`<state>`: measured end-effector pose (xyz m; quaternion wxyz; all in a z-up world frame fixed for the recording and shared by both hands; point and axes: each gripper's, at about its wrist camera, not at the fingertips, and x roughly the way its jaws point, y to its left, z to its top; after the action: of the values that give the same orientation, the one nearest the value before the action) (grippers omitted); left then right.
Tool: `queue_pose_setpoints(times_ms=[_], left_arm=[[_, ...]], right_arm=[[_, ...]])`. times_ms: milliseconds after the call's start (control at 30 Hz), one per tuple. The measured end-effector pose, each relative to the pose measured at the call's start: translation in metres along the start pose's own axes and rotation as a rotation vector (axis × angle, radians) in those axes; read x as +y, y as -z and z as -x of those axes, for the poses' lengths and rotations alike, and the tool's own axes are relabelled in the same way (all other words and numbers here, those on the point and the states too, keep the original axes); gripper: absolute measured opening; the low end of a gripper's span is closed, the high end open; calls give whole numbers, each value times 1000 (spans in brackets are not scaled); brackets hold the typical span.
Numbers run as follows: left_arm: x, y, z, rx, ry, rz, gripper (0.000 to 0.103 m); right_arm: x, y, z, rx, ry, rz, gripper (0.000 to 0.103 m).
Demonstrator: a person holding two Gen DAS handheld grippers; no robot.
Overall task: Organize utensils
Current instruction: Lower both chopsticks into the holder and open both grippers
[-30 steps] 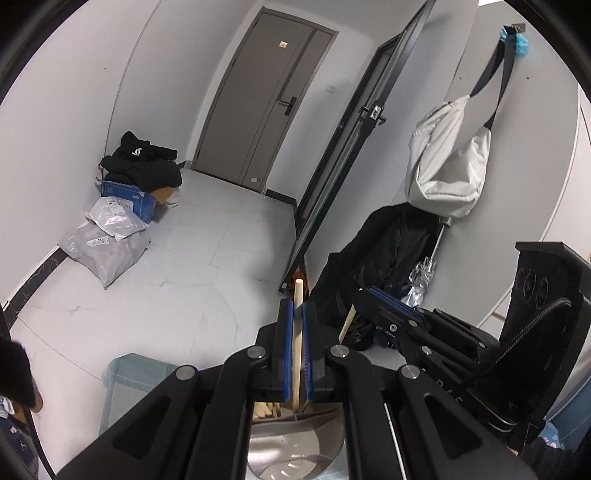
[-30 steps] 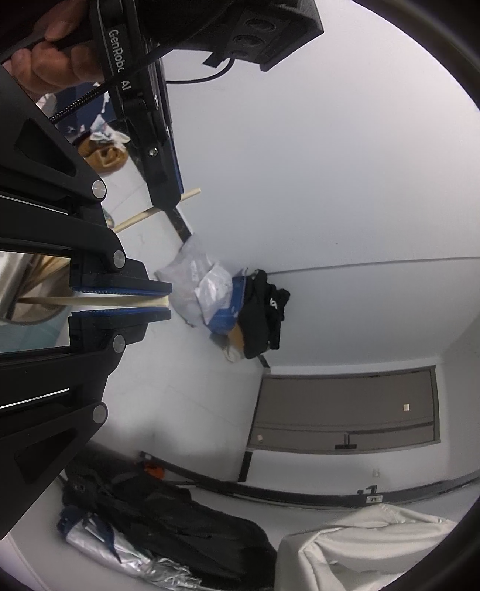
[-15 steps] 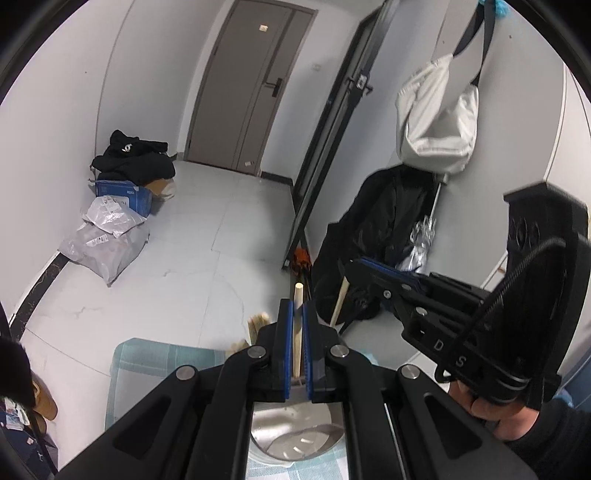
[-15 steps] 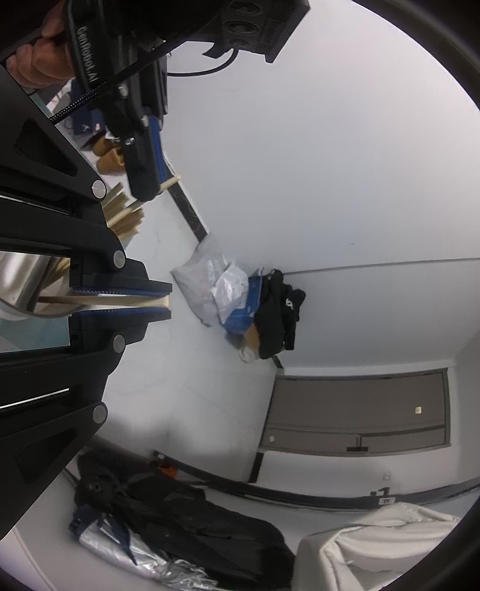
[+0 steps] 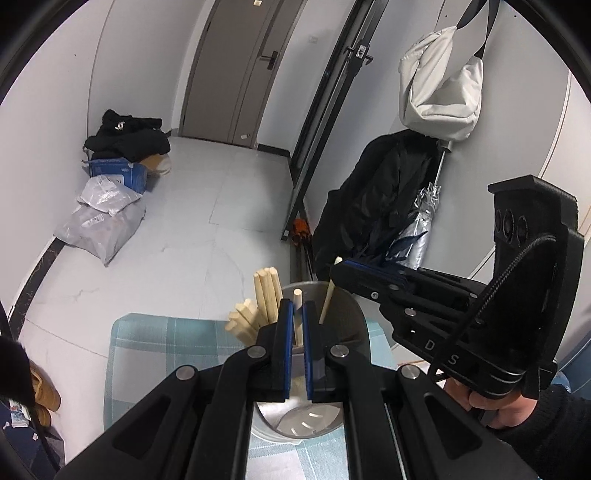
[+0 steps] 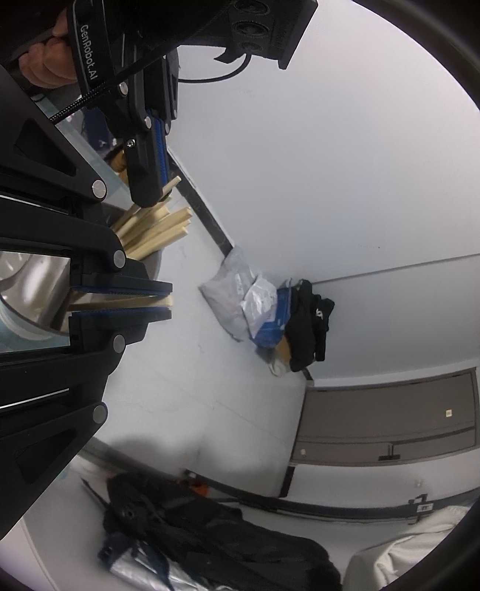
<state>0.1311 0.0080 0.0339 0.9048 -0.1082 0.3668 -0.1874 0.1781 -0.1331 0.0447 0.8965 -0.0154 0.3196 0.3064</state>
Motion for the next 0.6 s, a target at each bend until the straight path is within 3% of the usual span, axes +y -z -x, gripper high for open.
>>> queue_pose_setpoints(times_ms=[267, 600], left_arm=[[8, 1, -6, 55, 2, 40, 2], [15, 0, 6, 16, -45, 81, 3]], right_arm=[[-3, 7, -4, 29, -27, -52, 6], [-8, 11, -1, 50, -39, -98, 8]])
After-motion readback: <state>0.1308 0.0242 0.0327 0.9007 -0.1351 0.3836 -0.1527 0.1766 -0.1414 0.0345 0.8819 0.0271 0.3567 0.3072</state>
